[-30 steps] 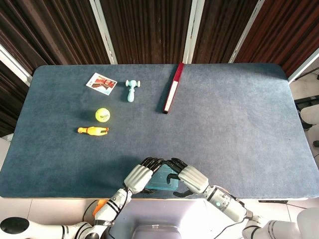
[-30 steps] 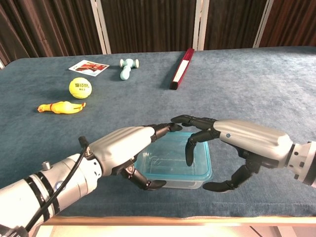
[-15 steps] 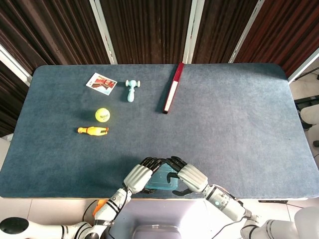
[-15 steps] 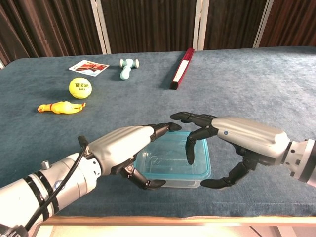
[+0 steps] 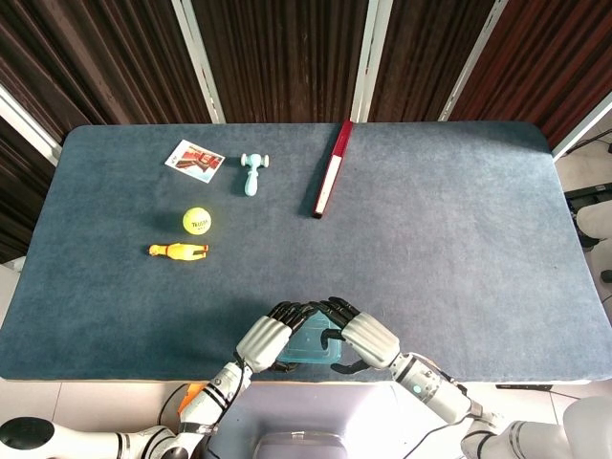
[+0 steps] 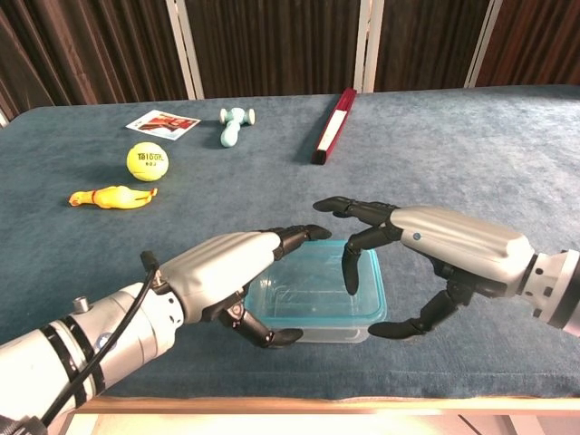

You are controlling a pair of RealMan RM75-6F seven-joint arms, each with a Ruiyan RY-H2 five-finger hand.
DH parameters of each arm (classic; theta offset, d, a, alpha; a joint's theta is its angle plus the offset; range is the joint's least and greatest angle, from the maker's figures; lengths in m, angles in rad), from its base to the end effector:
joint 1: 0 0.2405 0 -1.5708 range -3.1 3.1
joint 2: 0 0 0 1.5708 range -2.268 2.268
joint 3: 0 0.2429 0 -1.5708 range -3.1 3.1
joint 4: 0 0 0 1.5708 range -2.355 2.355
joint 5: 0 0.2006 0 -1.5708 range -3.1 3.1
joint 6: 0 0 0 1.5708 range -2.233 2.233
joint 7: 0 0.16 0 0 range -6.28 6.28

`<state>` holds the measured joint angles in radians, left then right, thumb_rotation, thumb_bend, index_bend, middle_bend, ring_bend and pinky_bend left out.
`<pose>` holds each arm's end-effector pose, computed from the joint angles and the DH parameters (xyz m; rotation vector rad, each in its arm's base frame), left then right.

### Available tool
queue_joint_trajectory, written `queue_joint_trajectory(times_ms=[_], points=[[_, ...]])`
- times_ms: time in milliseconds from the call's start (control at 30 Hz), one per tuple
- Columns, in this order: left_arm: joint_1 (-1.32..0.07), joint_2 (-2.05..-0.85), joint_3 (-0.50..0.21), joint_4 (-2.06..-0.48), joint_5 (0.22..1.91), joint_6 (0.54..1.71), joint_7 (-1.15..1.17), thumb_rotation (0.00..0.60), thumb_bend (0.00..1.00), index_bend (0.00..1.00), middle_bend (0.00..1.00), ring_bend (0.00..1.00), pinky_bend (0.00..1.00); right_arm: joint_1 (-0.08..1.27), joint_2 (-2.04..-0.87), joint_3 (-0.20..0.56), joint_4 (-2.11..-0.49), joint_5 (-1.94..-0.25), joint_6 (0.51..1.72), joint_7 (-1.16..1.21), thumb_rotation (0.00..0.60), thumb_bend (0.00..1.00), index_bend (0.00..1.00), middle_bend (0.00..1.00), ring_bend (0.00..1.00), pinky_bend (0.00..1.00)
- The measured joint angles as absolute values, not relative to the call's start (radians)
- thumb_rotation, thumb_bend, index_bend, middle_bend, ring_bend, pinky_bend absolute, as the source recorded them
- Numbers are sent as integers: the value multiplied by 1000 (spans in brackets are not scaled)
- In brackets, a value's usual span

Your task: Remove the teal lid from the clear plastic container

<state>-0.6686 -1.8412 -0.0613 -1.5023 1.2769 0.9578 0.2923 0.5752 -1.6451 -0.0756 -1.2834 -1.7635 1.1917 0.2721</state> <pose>-0.0800 0.2451 -0.1108 -2.1063 -1.1835 -1.0888 -0.1568 -0.2519 -0.0477 2.1284 -1.0736 1.3156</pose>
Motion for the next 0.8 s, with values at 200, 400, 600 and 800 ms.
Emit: queue_joint_trajectory(times_ms=[200,400,600,800], points=[[-669,-1837,-55,-1500,1290,955,283,600,325,0,610,618,708,575,-1647,-77,-1274,-1766,1207,277,600,362,632,95,0,0],[-669,-1829,-52,-1507,1296,950,273,600,325,0,600,617,706,575,-1656,-76,-1261,-1772,1229,277,600,363,637,110,0,0],[-670,-1824,-51,-1511,1296,942,265,600,326,0,591,615,705,573,-1666,-75,-1237,-1783,1257,282,600,375,646,120,0,0],[-671,-1818,-49,-1516,1301,936,251,600,326,0,569,596,691,573,-1676,-70,-1210,-1793,1283,272,600,386,655,132,0,0]])
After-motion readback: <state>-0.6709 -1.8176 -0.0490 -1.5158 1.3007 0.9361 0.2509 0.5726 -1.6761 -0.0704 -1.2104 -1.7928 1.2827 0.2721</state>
